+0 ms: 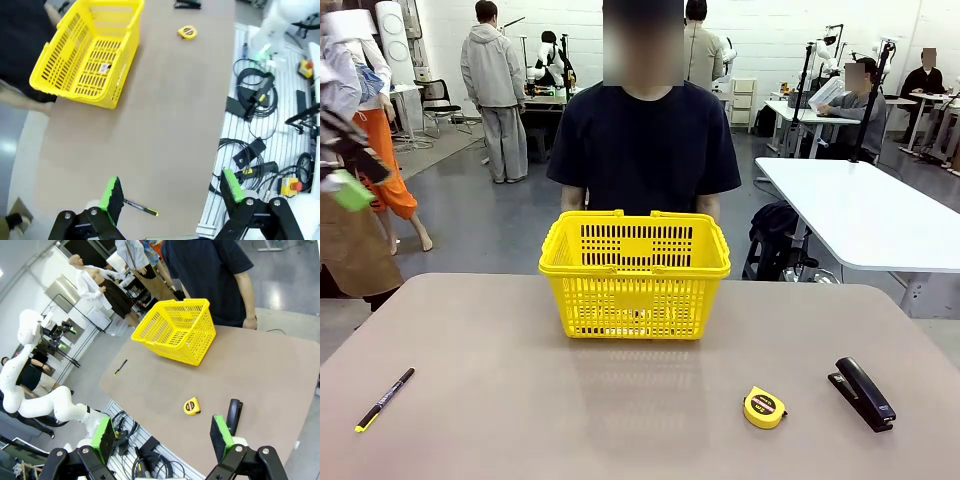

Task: Place the items the person wants into the basket.
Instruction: Pick up the item the person points to and place it in the Market Basket.

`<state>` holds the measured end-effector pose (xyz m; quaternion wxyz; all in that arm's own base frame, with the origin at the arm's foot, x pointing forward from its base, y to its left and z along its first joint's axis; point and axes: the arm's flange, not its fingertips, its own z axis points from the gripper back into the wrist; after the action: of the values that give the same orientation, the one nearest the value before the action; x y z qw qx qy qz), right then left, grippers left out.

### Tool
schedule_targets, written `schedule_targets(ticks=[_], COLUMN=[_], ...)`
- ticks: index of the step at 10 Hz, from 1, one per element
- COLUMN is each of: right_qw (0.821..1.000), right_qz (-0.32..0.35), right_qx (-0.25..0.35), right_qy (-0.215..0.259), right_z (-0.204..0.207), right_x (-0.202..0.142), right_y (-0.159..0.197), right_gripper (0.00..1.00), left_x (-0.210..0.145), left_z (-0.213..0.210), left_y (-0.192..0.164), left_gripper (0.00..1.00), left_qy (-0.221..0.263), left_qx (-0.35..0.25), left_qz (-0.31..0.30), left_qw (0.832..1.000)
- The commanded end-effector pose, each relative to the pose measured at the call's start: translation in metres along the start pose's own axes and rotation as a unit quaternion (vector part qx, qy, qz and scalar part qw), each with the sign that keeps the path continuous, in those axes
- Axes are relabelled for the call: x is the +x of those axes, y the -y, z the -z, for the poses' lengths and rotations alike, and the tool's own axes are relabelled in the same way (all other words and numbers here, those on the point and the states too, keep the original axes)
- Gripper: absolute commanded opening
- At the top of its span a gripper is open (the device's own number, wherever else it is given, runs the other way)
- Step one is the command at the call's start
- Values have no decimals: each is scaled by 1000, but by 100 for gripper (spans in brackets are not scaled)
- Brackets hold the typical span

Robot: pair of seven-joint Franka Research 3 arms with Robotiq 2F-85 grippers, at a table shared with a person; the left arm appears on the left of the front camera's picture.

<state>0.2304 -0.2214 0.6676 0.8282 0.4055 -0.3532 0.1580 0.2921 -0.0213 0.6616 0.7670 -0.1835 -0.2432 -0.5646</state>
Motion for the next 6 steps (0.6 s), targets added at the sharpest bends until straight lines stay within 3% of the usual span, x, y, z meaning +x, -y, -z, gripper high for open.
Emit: schedule_targets(ticks=[1,4,6], right_qw=[1000,1000,1000], right_qz=[-8,-8,-8], right_qx=[12,12,12], right_qy=[10,10,10], right_z=[0,0,0], right_x=[2,2,2], right_y=[-1,-1,-1], right_gripper=[100,100,100], left_x=[-30,-80,-103], left_z=[-8,-43,-57], left_y=[-6,-9,-8], left_gripper=[100,100,100], left_qy=[47,147,167], left_qx=[-24,-14,5], left_qz=[-5,-25,-40], left_qw=[999,989,985])
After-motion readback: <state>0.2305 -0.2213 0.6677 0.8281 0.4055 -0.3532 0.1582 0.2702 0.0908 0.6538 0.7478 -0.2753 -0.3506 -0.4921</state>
